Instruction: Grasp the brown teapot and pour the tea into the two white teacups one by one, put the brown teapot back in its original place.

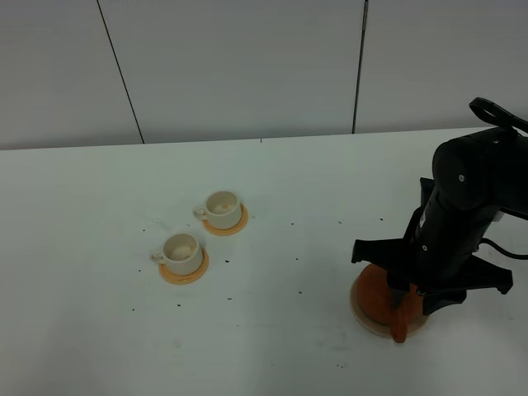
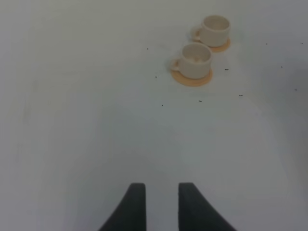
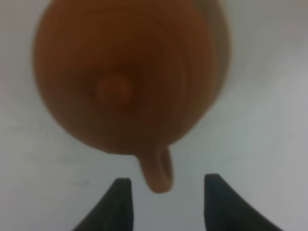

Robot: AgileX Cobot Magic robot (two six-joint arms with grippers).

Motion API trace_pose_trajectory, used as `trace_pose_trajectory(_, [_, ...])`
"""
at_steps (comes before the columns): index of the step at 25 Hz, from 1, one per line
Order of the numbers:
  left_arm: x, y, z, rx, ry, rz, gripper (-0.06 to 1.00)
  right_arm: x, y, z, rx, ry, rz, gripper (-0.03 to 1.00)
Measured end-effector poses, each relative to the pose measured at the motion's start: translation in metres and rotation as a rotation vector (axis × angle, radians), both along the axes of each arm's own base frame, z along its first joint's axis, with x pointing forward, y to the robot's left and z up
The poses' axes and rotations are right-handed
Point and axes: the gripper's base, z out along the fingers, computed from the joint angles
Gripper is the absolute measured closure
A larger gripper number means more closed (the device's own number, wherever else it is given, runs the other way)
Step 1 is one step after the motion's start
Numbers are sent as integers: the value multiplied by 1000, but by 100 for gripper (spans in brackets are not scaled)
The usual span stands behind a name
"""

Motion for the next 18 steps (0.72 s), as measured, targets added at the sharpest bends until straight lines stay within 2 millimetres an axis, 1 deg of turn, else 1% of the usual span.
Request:
trace_pose_trajectory(4, [0, 0, 0, 0, 0, 0, 70, -1, 2, -1, 25, 8, -16, 62])
trace_pose_trajectory(12, [0, 0, 0, 0, 0, 0, 70, -12, 1, -19, 65, 44, -64, 62])
trace_pose_trajectory(18, [0, 0, 0, 0, 0, 0, 70, -9, 3, -19, 89, 10, -63, 62])
